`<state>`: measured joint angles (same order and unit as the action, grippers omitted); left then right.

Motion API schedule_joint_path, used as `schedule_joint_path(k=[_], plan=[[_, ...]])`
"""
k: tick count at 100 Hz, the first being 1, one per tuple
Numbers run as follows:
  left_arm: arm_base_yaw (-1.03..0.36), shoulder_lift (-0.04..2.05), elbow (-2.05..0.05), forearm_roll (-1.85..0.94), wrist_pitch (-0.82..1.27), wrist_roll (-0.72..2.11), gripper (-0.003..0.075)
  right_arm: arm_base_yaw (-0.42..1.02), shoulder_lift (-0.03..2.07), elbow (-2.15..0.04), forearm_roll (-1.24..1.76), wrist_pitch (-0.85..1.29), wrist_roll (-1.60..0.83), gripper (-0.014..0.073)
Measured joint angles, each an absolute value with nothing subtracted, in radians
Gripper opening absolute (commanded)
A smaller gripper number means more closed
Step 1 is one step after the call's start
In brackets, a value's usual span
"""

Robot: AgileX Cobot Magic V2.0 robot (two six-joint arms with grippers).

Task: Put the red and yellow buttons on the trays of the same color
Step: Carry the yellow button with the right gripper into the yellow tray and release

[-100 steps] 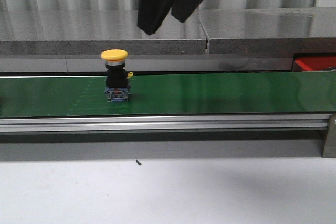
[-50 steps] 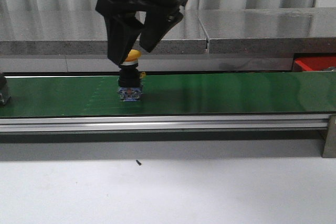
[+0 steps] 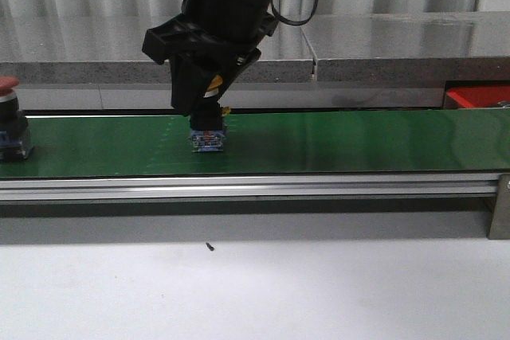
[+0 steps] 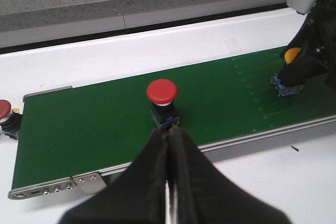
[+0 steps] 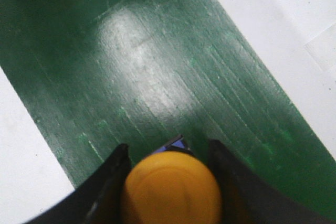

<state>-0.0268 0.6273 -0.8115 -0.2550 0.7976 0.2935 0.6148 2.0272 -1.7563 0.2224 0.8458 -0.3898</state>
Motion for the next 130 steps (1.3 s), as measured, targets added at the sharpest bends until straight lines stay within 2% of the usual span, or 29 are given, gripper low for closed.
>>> schedule_joint_path(k=[27, 56, 91, 130], plan=[[-0.027, 0.627, -0.812, -0.255, 0.798, 0.294, -0.0019, 0.583, 1.930, -1.702, 0.226, 0.824, -0.349, 0.0042], [-0.027, 0.627, -0.812, -0.255, 0.798, 0.294, -0.0019, 0.435, 1.707, -1.466, 0.226, 0.779, -0.322, 0.0042], [-0.027, 0.627, -0.812, -0.255, 0.798, 0.294, -0.0019, 0.127, 1.445, -1.207, 0.226, 0.733, -0.308, 0.0042], [-0.027, 0.627, -0.812, -0.255, 0.798, 0.294, -0.0019, -0.234, 1.364, -1.045, 0.226, 0.739, -0.260, 0.0042]])
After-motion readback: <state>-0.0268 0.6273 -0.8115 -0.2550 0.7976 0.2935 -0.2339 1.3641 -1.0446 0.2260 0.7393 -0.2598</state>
